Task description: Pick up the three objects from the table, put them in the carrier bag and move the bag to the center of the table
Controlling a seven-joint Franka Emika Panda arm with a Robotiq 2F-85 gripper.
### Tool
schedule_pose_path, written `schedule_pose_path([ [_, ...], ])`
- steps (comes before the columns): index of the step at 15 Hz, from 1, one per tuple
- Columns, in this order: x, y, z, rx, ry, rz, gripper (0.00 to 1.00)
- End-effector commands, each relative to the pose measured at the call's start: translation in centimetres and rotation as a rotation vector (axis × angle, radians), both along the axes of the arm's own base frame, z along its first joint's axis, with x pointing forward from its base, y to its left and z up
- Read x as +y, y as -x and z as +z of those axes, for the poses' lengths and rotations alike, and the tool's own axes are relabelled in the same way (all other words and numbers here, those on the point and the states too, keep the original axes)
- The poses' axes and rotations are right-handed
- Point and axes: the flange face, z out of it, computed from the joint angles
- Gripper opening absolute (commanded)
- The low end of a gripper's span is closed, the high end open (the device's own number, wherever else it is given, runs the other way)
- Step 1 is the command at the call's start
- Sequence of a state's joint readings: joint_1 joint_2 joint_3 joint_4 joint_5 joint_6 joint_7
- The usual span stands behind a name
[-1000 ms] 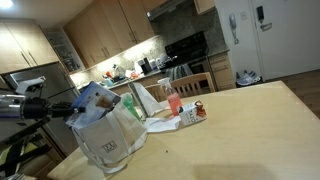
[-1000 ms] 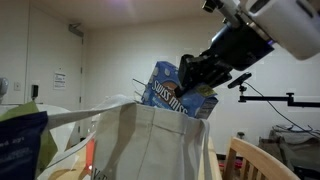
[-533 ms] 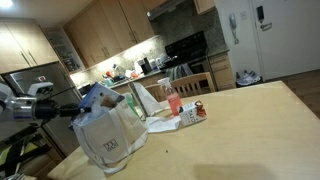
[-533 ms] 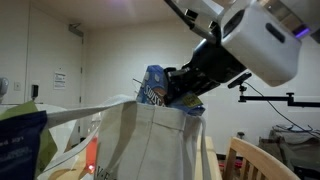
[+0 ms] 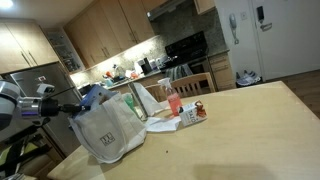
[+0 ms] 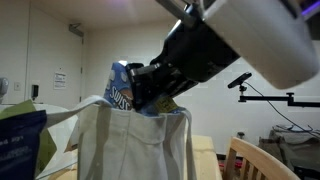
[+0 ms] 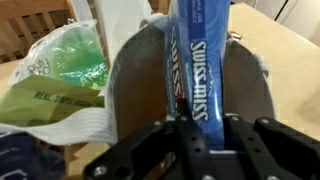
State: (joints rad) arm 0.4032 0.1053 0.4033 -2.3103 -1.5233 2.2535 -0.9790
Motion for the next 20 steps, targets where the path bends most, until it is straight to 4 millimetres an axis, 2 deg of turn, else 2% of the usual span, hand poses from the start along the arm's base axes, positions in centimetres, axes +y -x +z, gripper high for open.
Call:
schedule_pose_path([
  [1, 1.4, -1.2, -0.5, 0.027, -0.011, 0.065, 0.05],
  [9, -0.7, -2.0, -2.9, 0.126, -0.107, 0.040, 0.05],
  [13, -2.0, -2.9, -5.2, 0.272, -0.215, 0.063, 0.05],
  [14, -2.2, -2.9, -6.0, 0.323, -0.232, 0.073, 0.46],
  [15, -2.4, -3.0, -6.5, 0.358, -0.243, 0.080, 0.47],
  [16, -2.5, -3.2, -6.2, 0.369, -0.242, 0.084, 0.52],
  [20, -2.1, -3.2, -4.7, 0.409, -0.186, 0.079, 0.83],
])
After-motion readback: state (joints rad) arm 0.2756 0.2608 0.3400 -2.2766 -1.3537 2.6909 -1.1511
